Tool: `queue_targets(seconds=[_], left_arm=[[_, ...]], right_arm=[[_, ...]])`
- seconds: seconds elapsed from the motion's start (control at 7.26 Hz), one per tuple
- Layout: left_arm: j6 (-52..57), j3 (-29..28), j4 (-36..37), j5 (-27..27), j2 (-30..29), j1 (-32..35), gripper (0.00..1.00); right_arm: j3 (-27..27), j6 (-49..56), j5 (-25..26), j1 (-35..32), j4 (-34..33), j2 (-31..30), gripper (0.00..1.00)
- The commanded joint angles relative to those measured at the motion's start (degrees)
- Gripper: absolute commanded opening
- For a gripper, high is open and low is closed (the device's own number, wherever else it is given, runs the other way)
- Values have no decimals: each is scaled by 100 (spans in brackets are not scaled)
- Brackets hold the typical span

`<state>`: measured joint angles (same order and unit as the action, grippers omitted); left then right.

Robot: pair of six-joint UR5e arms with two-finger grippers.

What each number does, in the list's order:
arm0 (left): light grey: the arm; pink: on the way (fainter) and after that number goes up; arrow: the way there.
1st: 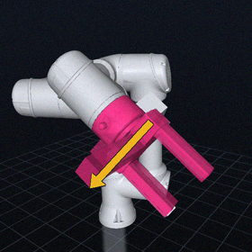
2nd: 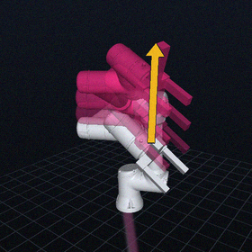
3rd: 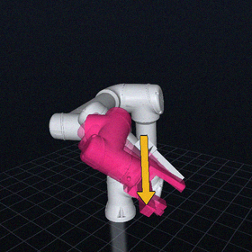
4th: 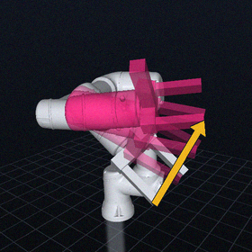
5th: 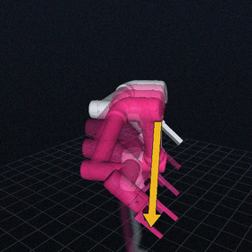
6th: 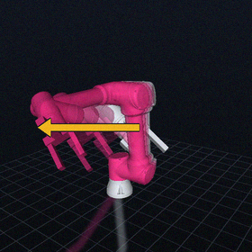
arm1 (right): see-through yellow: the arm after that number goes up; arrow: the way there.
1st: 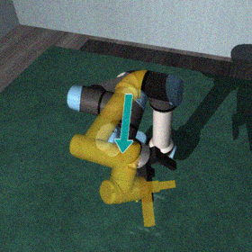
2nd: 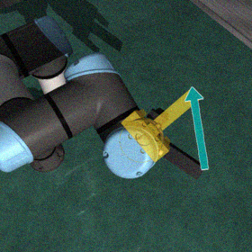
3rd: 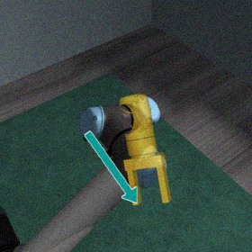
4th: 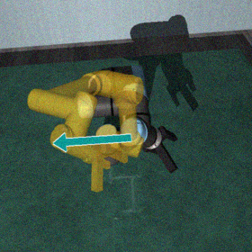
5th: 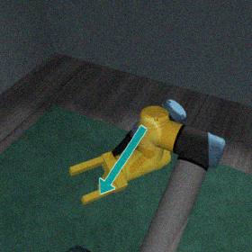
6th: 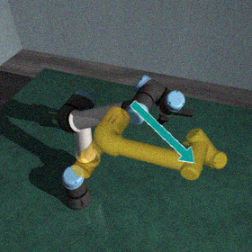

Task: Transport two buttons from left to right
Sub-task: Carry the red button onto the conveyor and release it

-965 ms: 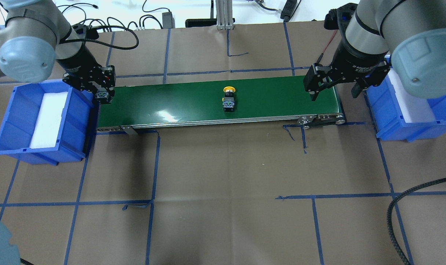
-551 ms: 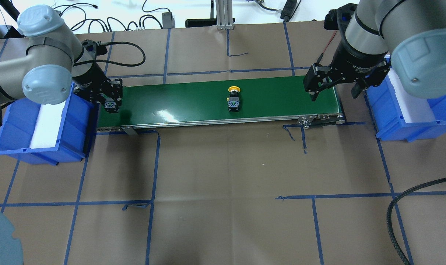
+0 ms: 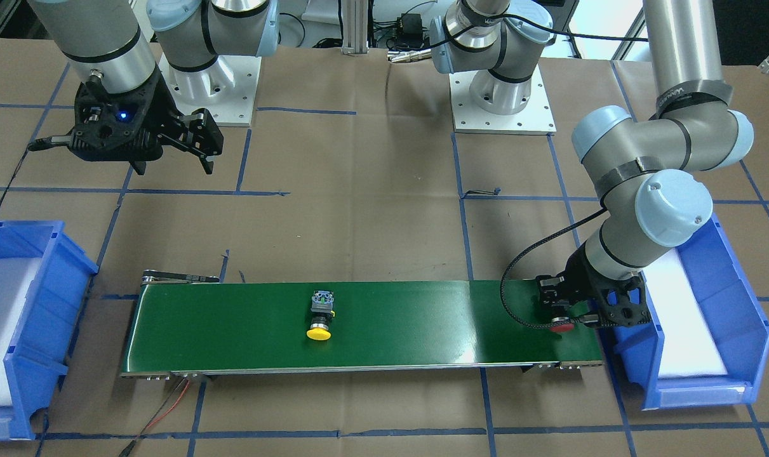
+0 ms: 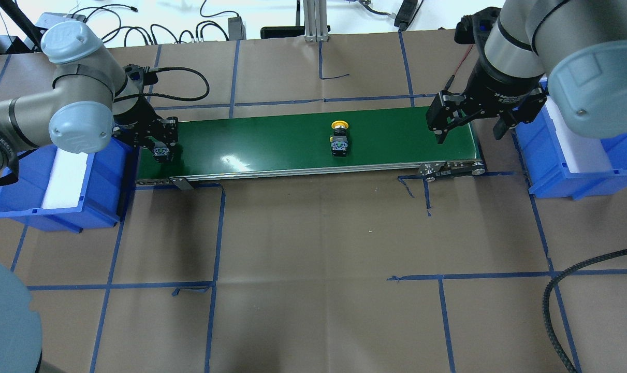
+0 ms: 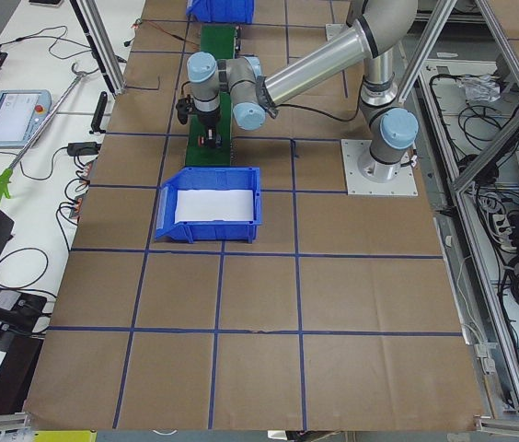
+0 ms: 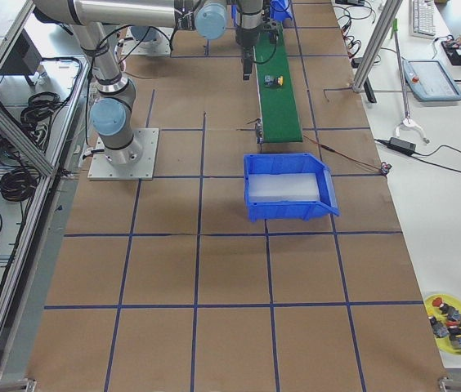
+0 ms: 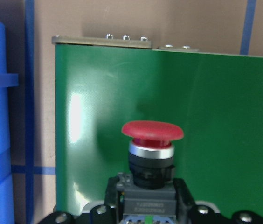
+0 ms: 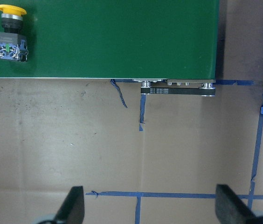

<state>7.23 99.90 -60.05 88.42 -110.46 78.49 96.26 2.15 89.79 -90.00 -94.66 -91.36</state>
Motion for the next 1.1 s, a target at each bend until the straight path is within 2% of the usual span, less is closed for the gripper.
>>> queue_targets(seconds=[0.0,0.14,0.69,0.96], left_arm=[[7,4,46,0,-98,0,8],[-37,4,106,-9,-99,0,99],[-37,-172,11,-17,269,44,100],[-55,-181,-401,-70,629,105,100]], right_arm=[[-2,14,4,0,1,48,100],[-2,5,4,0,-8,48,100],[-2,-21,4,0,-8,48,100],[-2,-21,4,0,-17,48,100]])
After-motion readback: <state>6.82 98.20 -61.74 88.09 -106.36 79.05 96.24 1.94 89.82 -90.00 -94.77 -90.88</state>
